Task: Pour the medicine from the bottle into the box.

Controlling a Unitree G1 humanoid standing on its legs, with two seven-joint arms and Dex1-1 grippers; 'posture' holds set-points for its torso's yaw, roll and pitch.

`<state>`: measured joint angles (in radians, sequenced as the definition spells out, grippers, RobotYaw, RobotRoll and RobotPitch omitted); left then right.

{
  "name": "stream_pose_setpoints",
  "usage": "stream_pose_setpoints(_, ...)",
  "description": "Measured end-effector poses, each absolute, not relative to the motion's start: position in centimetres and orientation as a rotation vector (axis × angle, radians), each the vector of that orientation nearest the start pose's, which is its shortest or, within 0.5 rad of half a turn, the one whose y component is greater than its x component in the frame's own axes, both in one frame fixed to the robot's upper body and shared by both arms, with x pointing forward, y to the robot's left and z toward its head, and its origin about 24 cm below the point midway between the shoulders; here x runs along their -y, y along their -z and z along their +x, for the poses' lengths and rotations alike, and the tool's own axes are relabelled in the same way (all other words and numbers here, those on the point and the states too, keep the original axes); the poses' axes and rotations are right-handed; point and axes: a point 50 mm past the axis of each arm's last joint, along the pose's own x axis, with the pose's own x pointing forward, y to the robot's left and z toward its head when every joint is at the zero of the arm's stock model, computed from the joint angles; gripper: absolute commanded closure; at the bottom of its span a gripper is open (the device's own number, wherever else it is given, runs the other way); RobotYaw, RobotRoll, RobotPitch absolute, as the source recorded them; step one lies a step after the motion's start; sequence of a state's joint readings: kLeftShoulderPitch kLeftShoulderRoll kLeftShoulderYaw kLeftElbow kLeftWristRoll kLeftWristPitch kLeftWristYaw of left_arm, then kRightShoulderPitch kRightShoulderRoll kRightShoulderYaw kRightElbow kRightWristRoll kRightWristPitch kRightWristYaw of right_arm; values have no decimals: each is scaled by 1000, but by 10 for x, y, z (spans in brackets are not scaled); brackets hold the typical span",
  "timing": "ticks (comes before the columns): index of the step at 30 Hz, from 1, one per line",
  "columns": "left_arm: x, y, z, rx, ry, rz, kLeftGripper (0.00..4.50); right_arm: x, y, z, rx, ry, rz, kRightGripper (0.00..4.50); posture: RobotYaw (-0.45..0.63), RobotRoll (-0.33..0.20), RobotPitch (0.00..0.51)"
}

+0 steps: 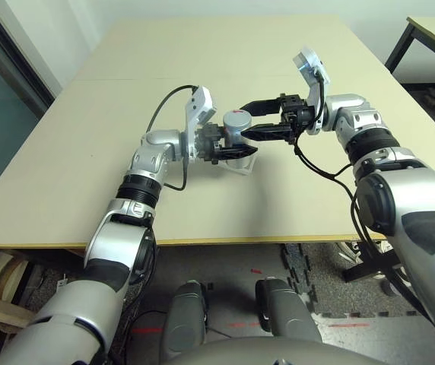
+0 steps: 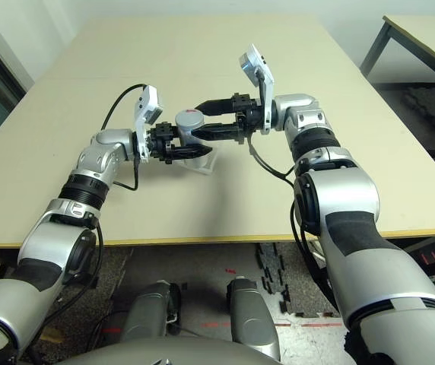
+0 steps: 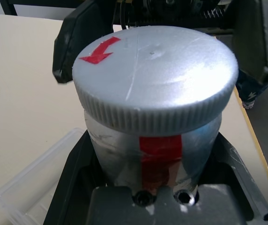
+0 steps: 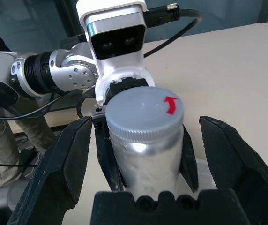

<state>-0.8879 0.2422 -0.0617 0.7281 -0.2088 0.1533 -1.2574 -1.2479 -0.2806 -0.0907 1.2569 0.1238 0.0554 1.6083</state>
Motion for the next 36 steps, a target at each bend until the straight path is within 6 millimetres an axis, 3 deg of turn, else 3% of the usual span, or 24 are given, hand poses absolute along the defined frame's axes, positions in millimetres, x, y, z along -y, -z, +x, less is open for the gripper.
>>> stream_pose_setpoints(22,-99,-142,360,-79,1366,79,1818,99,-187,383,-74,-1516,-6,0,-150,0,51)
stream_pose_setpoints(36,-100,-142,361,-89,1344,72,1818,110,-189,385,-80,-1475,-15,0,-153,0,57)
